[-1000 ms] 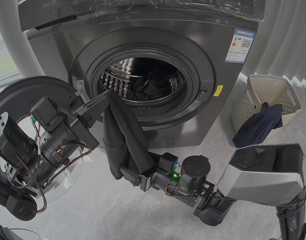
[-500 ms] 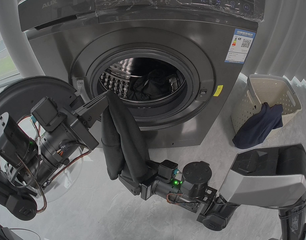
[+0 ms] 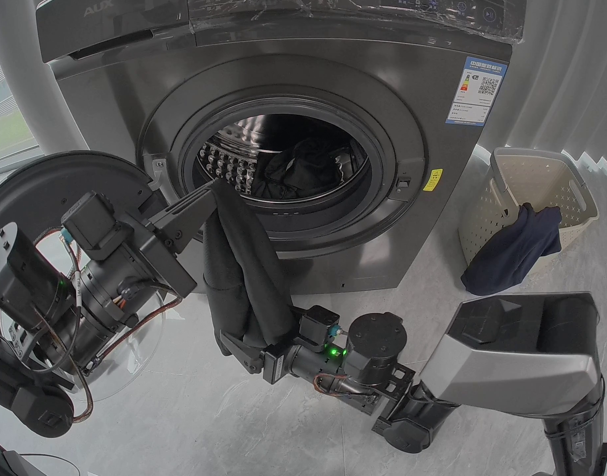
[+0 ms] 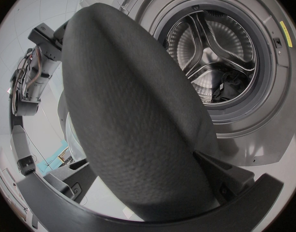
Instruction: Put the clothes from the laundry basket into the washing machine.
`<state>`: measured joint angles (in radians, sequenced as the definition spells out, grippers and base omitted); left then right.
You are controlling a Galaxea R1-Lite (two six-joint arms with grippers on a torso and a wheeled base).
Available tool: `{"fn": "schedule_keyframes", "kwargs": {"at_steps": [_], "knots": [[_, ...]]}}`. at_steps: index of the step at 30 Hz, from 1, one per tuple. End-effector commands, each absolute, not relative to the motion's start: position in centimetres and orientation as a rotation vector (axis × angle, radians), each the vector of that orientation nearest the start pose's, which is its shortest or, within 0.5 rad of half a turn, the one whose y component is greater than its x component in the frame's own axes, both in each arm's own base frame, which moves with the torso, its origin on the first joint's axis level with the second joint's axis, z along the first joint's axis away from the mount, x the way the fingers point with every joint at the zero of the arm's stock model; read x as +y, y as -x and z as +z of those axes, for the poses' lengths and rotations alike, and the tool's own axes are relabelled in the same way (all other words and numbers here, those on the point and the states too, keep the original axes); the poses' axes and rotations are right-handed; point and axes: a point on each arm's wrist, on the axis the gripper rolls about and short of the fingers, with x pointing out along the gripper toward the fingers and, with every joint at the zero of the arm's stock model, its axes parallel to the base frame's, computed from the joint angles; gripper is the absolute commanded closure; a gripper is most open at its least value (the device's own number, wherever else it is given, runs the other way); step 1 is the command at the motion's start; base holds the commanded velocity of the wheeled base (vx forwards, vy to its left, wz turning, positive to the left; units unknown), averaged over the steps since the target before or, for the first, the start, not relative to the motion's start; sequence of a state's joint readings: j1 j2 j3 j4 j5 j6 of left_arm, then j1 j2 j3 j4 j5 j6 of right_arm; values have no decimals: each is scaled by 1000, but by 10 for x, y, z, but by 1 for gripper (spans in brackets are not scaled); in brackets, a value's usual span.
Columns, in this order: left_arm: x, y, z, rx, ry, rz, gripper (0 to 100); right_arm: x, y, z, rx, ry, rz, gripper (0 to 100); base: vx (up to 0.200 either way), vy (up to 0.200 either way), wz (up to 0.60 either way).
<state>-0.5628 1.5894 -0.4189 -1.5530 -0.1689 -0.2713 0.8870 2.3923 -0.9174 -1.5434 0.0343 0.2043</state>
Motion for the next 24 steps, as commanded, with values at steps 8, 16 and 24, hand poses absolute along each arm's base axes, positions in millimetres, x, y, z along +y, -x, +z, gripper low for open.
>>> {"fn": "schedule_keyframes", "kwargs": {"at_steps": [8, 16, 24], "knots": [[-128, -196, 213, -313, 339, -776, 100, 326, -301, 5, 21, -206, 858, 0, 0, 0, 0], [-128, -196, 214, -318, 340, -776, 100, 328, -310, 3, 1, -219, 829, 0, 0, 0, 0], [-128, -196, 214, -313, 344, -777, 100, 330, -312, 3, -9, -231, 810, 100, 0, 0, 0]]}}
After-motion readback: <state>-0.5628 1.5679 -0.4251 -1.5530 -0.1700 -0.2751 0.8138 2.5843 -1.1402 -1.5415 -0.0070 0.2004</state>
